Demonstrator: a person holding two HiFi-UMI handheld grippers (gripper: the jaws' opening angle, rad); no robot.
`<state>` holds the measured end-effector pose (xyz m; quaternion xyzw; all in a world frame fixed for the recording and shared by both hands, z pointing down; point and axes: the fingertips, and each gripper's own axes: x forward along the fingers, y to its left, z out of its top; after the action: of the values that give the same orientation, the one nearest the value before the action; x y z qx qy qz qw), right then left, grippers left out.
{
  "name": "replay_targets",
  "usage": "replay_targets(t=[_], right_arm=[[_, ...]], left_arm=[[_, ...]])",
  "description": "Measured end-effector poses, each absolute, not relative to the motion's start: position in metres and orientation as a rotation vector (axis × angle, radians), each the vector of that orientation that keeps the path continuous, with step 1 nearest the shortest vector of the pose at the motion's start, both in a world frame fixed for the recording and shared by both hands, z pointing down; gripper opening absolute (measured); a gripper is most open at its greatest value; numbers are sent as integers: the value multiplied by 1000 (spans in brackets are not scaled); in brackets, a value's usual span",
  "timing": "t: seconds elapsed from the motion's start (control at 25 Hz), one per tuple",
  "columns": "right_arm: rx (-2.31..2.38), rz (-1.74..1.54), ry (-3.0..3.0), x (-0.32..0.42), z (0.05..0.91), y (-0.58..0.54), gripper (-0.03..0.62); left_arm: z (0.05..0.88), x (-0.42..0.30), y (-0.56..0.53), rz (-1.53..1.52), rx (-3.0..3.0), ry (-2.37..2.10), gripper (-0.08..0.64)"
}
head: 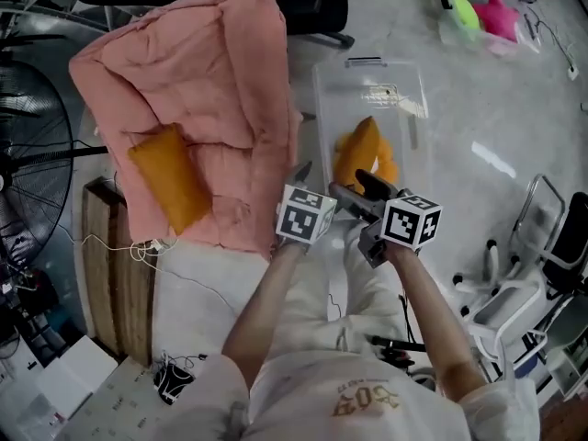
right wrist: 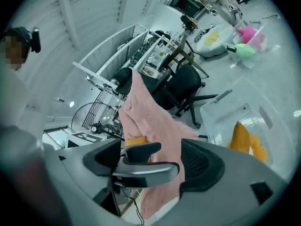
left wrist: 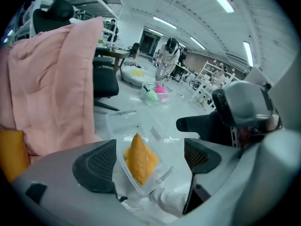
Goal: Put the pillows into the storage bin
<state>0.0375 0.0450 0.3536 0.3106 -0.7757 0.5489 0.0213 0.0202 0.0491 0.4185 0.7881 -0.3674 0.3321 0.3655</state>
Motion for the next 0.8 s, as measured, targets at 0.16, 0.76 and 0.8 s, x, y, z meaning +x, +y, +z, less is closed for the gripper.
replay_targets(t=[0.16, 0.76, 0.8], right_arm=[[930, 1648, -2413, 4, 344, 44, 396], [704, 1556, -2374, -168, 368, 54, 400], [694, 1550, -2371, -179, 371, 53, 400]], left_arm=[[412, -21, 58, 777, 1974, -1021, 465], [404, -228, 77, 539, 1795, -1343, 459], [406, -241, 78, 533, 1783, -1357, 459]])
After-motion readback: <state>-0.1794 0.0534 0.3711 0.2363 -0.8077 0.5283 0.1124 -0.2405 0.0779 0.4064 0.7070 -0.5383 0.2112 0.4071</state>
